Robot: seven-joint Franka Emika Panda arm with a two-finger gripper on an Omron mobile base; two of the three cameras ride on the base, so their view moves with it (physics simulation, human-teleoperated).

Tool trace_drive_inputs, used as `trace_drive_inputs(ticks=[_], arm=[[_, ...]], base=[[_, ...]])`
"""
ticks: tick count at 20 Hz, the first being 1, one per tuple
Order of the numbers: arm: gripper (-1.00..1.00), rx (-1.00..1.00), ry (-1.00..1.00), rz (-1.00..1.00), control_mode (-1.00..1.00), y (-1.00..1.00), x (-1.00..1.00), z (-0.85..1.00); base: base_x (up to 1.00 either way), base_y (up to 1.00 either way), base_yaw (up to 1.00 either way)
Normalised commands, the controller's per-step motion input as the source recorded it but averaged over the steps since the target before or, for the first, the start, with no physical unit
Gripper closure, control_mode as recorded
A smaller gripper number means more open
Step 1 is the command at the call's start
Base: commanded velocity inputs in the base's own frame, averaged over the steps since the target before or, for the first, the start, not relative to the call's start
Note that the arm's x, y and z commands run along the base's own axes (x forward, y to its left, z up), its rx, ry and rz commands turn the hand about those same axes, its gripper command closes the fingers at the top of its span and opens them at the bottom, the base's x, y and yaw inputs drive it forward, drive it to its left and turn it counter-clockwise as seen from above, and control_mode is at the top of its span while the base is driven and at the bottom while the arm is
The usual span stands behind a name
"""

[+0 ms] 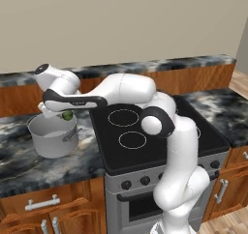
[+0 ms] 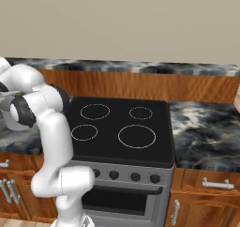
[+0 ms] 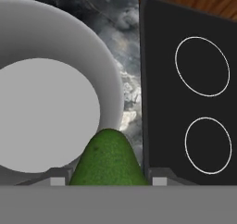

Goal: Turn on the sink faucet. Then move the avocado from the counter to the sink. Turn off the sink. Move the vegetable from the sink to the pot next to the stove. Finally move the pot to the rear left burner.

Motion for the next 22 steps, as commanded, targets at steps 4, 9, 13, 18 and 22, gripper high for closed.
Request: trace_drive_inputs(ticks=[4,9,13,18,22], arm=[[1.0,0.0,0.0,0.0,-1.0,0.0,0.11,0.0],[1.0,0.0,0.0,0.0,-1.0,0.0,0.14,-0.02],[1.0,0.0,-0.01,0.0,-1.0,0.01,0.16,-0.1],[1.0,0.0,-0.01,0.0,-1.0,0.02,0.13,-0.15],[1.0,0.0,0.0,0.0,-1.0,0.01,0.09,-0.15]], base=[[0.0,0.0,0.0],[0.0,0.0,0.0],[0.0,0.0,0.0],[0.0,0.0,0.0],[0.0,0.0,0.0]])
